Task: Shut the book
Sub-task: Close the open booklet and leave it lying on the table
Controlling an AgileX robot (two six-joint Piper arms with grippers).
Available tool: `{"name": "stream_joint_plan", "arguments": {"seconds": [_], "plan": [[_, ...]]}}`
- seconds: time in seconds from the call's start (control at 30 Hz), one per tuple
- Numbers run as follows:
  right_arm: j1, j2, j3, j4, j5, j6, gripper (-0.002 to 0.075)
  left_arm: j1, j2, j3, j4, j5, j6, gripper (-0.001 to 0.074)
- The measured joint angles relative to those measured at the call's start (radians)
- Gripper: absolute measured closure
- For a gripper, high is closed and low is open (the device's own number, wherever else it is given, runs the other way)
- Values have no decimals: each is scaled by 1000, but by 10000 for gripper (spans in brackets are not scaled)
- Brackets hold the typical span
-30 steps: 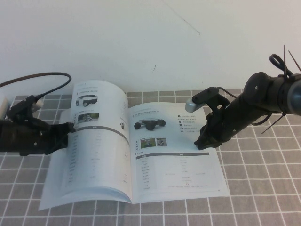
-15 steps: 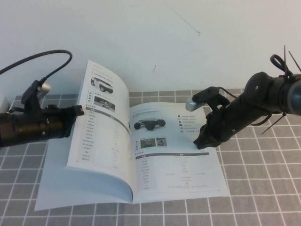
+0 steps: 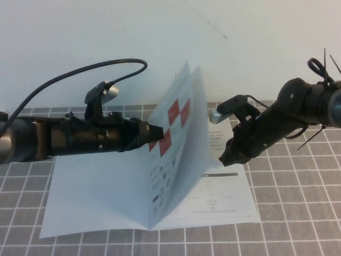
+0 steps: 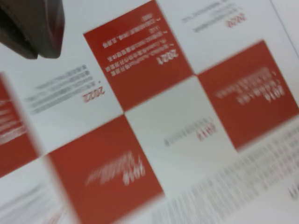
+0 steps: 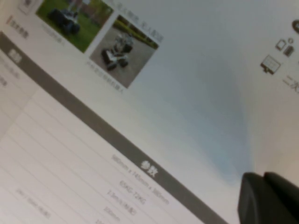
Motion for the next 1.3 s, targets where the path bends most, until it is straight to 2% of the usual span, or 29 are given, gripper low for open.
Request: {"name": "stream_joint_plan", "arguments": {"seconds": [0.13,0.3,0.43,0.53,0.63,0.83,1.0,1.3], "plan": [[0,-66,-26,-25,15,-2,729,29,0,-16,2,-18,-20,738],[0,-159,-57,-30,24,-2,729,155,-20,-16,48,-46,-70,738],[0,-193,-65,-5,28,-10,729,258,-53,-17,224,-82,-197,738],[0,-188,-65,37,33,-41,729,299,-57,-20,388,-120,-283,738],[0,-149,-65,59,41,-55,729,308,-57,-20,486,-156,-326,738],[0,-84,-64,37,45,-58,729,310,-60,-20,538,-221,-353,738],[-11,-143,-76,-46,-1,-50,729,310,-60,-20,647,-314,-439,738],[-46,-213,-104,-52,20,-43,729,310,-60,-20,825,-356,-591,738]]}}
